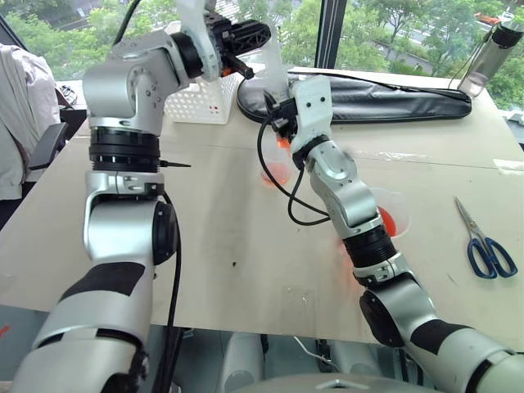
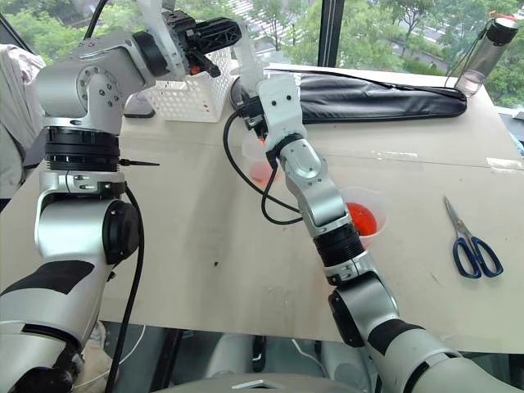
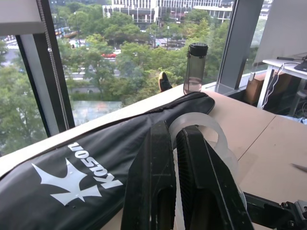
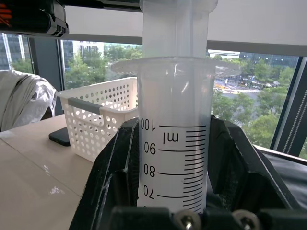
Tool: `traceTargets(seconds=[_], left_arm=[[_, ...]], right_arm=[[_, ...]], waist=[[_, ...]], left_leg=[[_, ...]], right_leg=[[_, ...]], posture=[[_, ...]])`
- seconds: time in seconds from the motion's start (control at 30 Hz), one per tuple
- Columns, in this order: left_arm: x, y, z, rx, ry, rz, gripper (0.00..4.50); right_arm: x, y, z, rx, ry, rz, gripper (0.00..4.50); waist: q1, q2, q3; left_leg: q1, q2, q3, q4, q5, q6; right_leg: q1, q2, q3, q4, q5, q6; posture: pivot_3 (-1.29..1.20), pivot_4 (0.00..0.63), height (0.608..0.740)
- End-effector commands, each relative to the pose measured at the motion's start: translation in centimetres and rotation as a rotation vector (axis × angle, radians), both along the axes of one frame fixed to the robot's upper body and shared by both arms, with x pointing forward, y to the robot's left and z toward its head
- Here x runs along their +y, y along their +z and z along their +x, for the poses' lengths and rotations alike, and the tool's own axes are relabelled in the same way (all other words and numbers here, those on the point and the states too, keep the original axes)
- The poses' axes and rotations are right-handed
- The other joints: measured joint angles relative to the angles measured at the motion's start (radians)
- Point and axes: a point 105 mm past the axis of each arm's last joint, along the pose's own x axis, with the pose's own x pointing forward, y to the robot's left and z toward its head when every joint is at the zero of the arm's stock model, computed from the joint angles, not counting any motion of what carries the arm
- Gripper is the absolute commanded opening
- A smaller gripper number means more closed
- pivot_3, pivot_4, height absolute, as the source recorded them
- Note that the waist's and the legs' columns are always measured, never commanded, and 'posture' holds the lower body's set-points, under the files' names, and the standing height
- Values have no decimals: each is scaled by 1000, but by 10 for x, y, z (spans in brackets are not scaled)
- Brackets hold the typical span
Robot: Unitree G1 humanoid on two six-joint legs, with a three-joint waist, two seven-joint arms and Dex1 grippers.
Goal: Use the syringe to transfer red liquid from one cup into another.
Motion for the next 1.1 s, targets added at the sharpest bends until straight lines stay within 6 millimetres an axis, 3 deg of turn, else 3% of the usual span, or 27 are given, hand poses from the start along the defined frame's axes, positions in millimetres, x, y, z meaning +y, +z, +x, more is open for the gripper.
traceTargets(seconds=[0.03, 0.4, 1.1], left_arm=[[-10, 25, -20, -125, -66, 4, 0], [-18, 16, -32, -188, -120, 88, 0], [-20, -49, -33, -43, -151, 193, 0]], right_arm=[[37, 21, -21, -55, 142, 33, 1495], [45, 12, -25, -37, 207, 6, 1495], [39, 37, -27, -114, 204, 32, 1495]], waist=[[0, 0, 0], [0, 0, 0], [2, 0, 0]], left_leg=[[0, 0, 0, 0, 0, 0], [0, 0, 0, 0, 0, 0], [0, 0, 0, 1, 0, 0]], right_leg=[[0, 0, 0, 0, 0, 0], [0, 0, 0, 1, 0, 0], [0, 0, 0, 1, 0, 0]], posture=[[0, 150, 724], [0, 150, 724], [0, 150, 724]])
